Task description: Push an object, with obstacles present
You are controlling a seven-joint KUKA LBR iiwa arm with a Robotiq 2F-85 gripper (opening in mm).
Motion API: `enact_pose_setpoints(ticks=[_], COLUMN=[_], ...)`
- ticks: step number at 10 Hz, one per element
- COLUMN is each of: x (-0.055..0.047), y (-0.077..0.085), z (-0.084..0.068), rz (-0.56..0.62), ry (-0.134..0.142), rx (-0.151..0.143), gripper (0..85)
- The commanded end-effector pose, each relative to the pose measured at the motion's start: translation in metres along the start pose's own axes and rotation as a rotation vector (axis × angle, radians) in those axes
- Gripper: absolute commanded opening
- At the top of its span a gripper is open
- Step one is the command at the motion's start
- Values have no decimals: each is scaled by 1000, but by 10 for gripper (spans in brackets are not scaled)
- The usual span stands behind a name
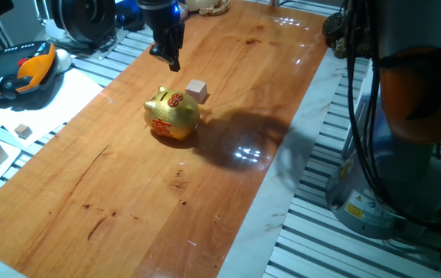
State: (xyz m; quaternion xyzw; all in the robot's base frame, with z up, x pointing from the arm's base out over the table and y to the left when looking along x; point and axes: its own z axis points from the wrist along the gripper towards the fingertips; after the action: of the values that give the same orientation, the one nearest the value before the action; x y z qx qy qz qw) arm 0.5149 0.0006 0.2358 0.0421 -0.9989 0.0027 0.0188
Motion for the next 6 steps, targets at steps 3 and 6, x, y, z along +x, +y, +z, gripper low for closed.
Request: enact_pose_setpoints(ticks=[3, 6], x=[0, 0], y=[0, 0], z=[0, 0], rz=[36, 50], ry=[-71, -87], rx=[-9, -31], gripper=[0, 0])
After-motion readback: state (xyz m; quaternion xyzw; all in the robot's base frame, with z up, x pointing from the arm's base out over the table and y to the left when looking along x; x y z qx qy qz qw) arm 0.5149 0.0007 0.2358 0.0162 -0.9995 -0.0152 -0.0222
